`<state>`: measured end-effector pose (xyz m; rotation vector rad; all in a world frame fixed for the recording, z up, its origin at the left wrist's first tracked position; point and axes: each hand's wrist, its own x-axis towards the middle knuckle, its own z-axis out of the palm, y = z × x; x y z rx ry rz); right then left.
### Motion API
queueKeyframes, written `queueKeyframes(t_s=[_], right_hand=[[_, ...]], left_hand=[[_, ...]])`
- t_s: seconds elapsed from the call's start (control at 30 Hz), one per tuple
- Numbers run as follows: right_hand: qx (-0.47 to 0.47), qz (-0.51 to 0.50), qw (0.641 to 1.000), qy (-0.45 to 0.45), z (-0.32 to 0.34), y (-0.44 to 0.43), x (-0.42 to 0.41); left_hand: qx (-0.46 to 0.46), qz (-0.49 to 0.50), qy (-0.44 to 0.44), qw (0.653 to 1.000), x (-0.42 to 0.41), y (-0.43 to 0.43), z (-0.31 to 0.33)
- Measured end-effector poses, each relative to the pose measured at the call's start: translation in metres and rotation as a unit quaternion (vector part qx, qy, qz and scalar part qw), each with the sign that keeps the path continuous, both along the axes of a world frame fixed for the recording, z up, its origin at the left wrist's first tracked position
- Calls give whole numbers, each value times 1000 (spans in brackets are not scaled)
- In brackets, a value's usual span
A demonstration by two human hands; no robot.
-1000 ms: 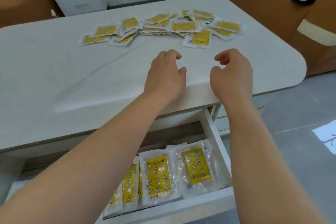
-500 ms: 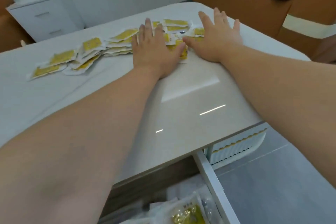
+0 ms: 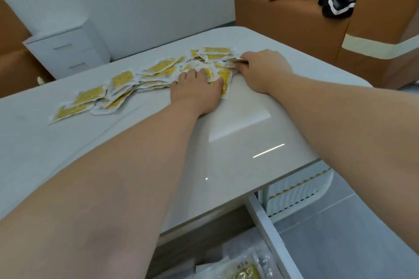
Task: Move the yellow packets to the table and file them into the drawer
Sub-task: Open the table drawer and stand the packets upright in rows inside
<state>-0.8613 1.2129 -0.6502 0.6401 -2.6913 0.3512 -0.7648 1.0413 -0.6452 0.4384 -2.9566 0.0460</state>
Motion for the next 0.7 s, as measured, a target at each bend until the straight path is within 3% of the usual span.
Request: queueKeyframes(t_s=[0.27, 0.4, 0.57, 0.7], right_hand=[[12, 13, 999, -26, 10, 1, 90], [20, 57, 995, -79, 25, -23, 182], [-14, 149, 974, -171, 28, -76, 269], [-30, 159, 961, -225, 32, -105, 291]], left_hand=[[63, -11, -58, 996, 105, -10, -2], [68, 75, -58, 993, 186, -20, 11], [11, 206, -23, 978, 266, -32, 13], [24, 227, 26, 973, 298, -49, 17]])
